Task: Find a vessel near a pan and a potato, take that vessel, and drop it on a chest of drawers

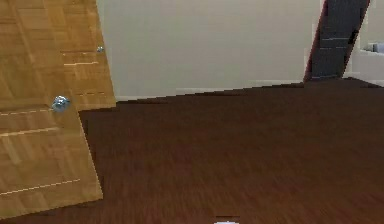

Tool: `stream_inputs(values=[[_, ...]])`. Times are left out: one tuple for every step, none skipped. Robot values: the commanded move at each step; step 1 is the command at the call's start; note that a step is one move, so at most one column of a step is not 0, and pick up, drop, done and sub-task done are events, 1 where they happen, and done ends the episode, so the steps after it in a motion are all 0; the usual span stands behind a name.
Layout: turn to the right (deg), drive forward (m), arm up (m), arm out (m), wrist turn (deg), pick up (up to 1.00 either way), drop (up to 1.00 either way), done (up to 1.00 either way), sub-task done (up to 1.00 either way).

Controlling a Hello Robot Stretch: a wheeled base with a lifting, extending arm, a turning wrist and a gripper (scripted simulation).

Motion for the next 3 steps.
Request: stream_inputs(values=[[0.0,1.0,0.0,0.0,0.0,0.0,0.0,0.0,0.0],[-39.0,0.0,0.0,0.0,0.0,0.0,0.0,0.0,0.0],[0.0,0.05,0.0,0.0,0.0,0.0,0.0,0.0,0.0]])
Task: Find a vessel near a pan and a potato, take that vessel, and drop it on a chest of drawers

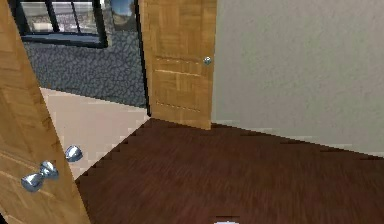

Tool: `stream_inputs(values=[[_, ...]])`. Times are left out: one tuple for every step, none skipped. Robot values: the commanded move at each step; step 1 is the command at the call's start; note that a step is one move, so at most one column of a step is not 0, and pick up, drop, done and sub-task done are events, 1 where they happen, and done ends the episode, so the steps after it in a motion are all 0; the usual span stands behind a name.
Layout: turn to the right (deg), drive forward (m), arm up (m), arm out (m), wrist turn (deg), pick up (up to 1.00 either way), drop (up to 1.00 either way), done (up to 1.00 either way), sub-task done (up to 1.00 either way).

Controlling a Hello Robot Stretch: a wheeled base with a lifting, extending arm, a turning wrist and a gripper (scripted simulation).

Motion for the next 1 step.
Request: stream_inputs(values=[[21.0,0.0,0.0,0.0,0.0,0.0,0.0,0.0,0.0]])
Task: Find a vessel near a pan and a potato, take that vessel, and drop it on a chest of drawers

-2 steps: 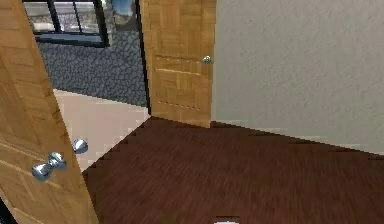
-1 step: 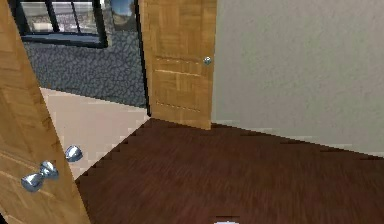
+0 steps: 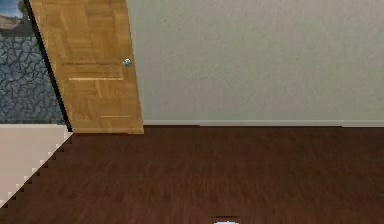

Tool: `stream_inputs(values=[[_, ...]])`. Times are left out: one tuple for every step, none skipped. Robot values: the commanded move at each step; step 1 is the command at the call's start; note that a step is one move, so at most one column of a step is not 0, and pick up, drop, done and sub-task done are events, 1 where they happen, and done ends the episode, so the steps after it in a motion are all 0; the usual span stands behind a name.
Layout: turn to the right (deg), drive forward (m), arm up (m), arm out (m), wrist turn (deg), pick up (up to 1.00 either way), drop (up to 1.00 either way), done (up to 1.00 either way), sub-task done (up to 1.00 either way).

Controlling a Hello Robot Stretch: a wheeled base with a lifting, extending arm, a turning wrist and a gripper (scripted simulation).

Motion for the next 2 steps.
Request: stream_inputs(values=[[0.0,0.65,0.0,0.0,0.0,0.0,0.0,0.0,0.0],[-39.0,0.0,0.0,0.0,0.0,0.0,0.0,0.0,0.0]])
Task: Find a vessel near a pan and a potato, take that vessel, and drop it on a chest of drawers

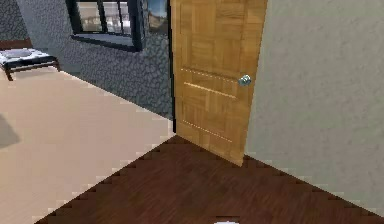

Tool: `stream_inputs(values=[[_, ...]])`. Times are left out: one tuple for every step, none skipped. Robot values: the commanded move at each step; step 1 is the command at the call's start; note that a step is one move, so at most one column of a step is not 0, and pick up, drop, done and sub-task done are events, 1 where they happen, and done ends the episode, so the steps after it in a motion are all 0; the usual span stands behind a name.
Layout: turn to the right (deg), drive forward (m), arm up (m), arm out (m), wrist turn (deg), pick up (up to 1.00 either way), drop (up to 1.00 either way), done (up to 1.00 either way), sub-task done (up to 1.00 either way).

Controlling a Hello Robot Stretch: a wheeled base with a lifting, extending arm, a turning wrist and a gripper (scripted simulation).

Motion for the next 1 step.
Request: stream_inputs(values=[[0.0,0.5,0.0,0.0,0.0,0.0,0.0,0.0,0.0]])
